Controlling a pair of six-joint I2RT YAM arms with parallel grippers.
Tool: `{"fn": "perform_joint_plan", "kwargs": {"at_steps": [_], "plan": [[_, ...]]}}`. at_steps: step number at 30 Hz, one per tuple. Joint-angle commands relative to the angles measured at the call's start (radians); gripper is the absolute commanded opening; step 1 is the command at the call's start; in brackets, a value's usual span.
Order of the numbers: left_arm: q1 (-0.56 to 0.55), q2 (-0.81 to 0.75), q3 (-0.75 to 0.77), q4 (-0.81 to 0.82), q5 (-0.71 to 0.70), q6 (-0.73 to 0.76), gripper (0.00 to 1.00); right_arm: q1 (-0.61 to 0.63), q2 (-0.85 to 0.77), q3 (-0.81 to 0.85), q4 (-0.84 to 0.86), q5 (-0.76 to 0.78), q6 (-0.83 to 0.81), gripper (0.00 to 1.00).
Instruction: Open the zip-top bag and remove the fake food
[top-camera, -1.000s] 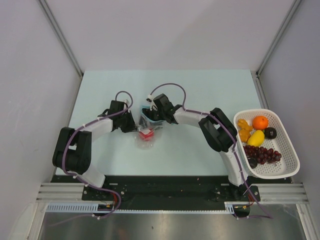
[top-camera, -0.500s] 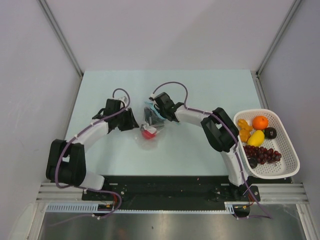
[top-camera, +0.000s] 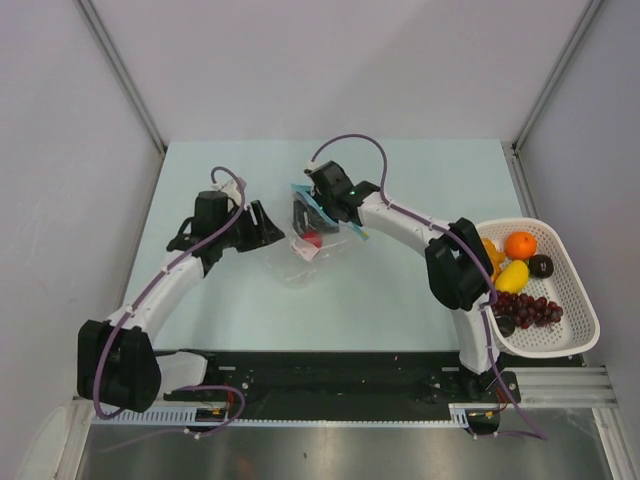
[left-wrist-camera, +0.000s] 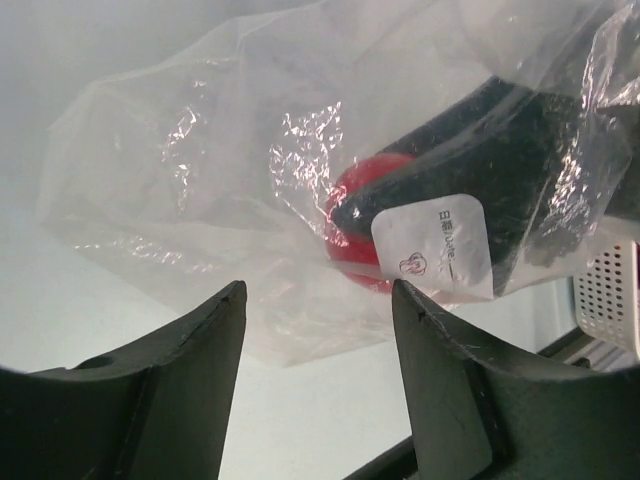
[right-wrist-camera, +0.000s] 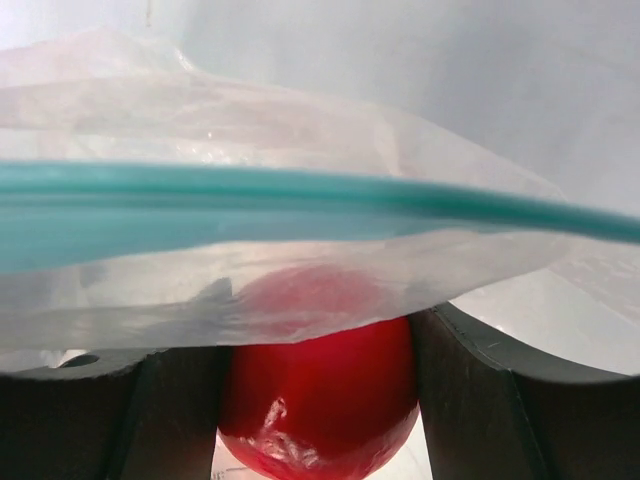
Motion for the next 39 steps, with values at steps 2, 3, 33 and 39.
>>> {"fn": "perform_joint_plan", "kwargs": {"at_steps": [2,3,33,39], "plan": [[0.014,-0.092,-0.035,0.141,0.173,-0.048,0.66,0.002,-0.054,0.066,-0.124,0.132,-0.069,0.25],[0.014,-0.128,-0.038,0.178,0.202,-0.077,0.66,0.011,-0.054,0.067,-0.126,0.138,-0.081,0.25],[-0.086,0.034,0.239,-0.015,-0.049,-0.347,0.58,0.112,-0.008,0.227,-0.246,0.344,-0.175,0.22],[-0.086,0.020,0.226,-0.018,-0.057,-0.298,0.19,0.092,-0.026,0.221,-0.250,0.341,-0.160,0.22]]}}
